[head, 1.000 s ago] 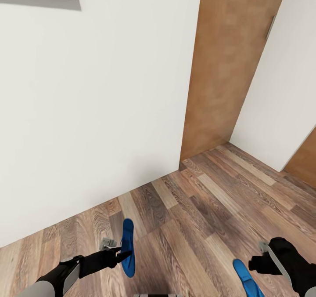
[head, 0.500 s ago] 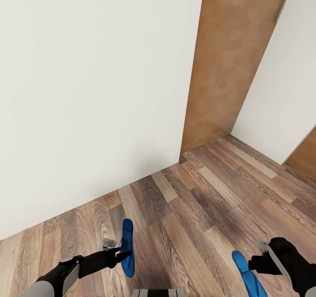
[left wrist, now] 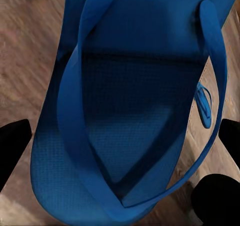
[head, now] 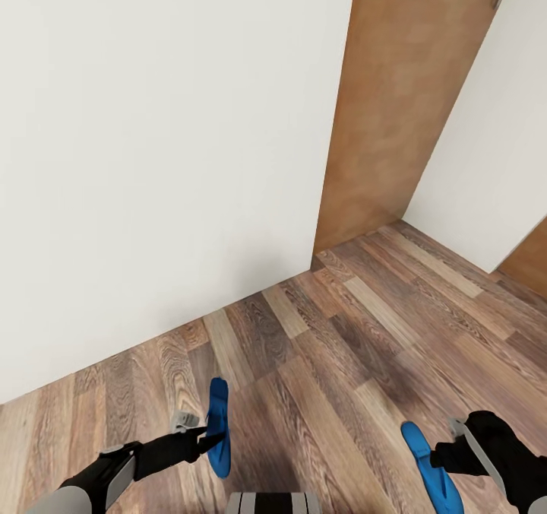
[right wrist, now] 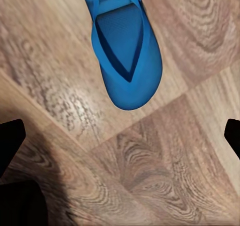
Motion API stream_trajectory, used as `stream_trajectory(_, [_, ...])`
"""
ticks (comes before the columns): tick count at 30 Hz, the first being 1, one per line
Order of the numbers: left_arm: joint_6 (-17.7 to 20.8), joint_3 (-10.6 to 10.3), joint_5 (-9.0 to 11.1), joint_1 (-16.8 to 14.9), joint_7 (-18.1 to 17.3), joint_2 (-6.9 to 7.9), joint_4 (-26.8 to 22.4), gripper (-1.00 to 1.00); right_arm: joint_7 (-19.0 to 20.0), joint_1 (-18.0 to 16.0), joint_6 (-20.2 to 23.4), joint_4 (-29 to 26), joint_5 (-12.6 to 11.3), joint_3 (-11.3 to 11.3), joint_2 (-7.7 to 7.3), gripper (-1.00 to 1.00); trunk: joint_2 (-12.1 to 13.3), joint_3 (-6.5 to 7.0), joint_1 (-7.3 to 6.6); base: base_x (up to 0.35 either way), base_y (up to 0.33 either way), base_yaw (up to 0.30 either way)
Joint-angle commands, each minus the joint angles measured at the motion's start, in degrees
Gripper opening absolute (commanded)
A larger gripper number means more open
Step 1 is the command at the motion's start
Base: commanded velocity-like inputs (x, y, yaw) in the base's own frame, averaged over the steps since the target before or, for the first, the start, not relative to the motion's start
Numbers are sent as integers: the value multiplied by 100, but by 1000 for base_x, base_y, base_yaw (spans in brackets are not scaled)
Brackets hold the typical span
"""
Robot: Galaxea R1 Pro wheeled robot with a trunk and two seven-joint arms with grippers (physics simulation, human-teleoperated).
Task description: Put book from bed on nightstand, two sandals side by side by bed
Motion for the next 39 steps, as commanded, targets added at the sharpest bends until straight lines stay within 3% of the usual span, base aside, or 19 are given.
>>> stream_trajectory(1, [-1,-11,28,-4,-18,23,0,-100,-14,-2,25,-5,-35,15,-5,100,-2,-4,-1,0,0,0])
stream_trajectory(3, [59,21,73,-32,-23,146,-6,-100,-14,-2,26,-5,-28,15,-3,100,-2,-4,-1,0,0,0])
stream_trajectory(6, [466,39,202,-67,-42,311,-130,-100,-14,-2,23,-5,-24,15,-3,100,-2,-4,-1,0,0,0])
stream_trajectory(9, [745,40,250,-75,-208,465,-477,-100,-14,-2,13,-5,-23,15,-4,100,-2,-4,-1,0,0,0])
stream_trajectory(11, [961,43,270,-79,-681,615,-758,-100,-14,-2,8,-5,-23,15,-4,100,-2,-4,-1,0,0,0])
stream_trajectory(14, [1088,42,274,-80,-1185,677,-886,-100,-14,-2,2,-5,-26,15,-3,100,-2,-4,-1,0,0,0])
stream_trajectory(19, [1247,37,284,-81,-1569,714,-987,-100,-14,-2,-3,-5,-50,15,-5,100,-2,-4,-1,0,0,0])
stream_trajectory(24, [1460,36,294,-81,-1650,729,-1002,-100,-14,-2,-4,-5,-76,15,-19,100,-7,-93,9,0,0,0])
stream_trajectory(27, [1468,36,293,-81,-1653,729,-1003,-100,-14,-2,-4,-4,-63,15,-19,100,-7,-93,9,0,0,0])
stream_trajectory(39, [1474,40,295,-81,-1656,738,-1003,-100,-14,-2,-91,-5,-23,15,-11,100,-23,-359,40,0,0,0])
